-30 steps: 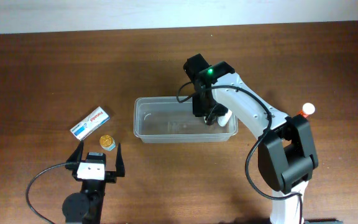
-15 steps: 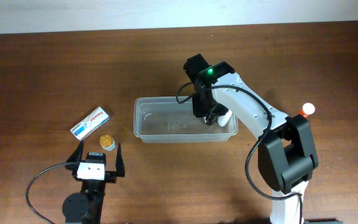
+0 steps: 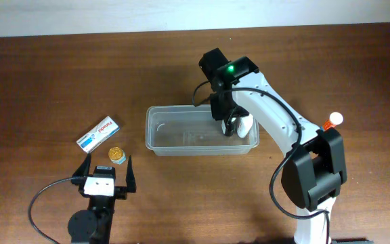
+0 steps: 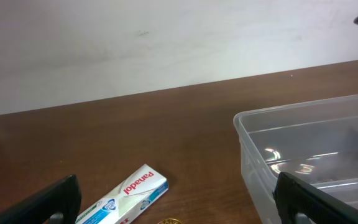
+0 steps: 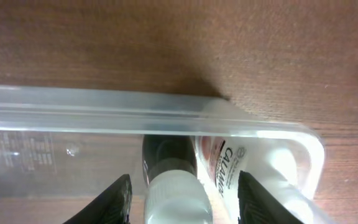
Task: Pack container
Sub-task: 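Set the dark bottle upright beside the lotion bottle and open the gripper, then lift the right gripper out and move it right toward the orange tube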
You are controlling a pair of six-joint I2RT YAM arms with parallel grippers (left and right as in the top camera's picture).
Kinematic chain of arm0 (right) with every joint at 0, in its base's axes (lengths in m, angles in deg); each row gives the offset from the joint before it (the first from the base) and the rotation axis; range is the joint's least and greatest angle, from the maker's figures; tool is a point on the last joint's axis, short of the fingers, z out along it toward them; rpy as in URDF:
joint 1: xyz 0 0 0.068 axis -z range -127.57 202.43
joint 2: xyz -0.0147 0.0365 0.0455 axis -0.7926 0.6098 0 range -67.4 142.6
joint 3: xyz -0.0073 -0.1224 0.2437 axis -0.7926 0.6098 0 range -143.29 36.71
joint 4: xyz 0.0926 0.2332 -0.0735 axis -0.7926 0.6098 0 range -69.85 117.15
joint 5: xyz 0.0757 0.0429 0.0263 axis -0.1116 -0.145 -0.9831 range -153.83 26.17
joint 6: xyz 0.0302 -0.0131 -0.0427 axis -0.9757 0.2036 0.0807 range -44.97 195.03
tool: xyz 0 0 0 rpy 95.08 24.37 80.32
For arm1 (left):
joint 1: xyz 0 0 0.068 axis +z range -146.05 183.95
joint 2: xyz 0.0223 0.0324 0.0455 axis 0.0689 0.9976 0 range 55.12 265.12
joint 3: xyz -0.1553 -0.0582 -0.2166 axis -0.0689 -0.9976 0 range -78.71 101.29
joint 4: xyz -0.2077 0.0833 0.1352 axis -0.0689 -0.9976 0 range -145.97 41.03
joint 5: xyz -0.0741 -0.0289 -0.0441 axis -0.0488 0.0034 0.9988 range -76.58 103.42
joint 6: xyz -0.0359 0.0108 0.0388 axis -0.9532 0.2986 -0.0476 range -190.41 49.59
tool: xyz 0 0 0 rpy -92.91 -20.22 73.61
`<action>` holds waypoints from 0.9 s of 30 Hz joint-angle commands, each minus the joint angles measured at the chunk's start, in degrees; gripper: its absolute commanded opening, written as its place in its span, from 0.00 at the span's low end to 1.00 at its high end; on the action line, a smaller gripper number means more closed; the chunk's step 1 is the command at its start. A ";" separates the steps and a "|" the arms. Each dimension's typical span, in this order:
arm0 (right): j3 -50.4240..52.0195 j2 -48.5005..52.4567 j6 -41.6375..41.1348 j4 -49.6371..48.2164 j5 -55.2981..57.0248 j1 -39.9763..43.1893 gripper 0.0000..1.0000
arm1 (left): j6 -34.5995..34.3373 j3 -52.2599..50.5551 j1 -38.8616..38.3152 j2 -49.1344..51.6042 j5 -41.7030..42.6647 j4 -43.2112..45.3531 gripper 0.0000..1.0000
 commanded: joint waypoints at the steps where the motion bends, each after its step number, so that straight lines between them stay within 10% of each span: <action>1: -1.60 0.04 0.79 0.66 1.77 -0.20 0.47 | 0.92 -0.44 0.26 -0.28 0.00 0.09 1.00; 27: -33.99 -1.57 0.74 26.91 -2.27 10.95 0.68 | 0.92 -0.44 0.26 -0.28 0.00 0.09 1.00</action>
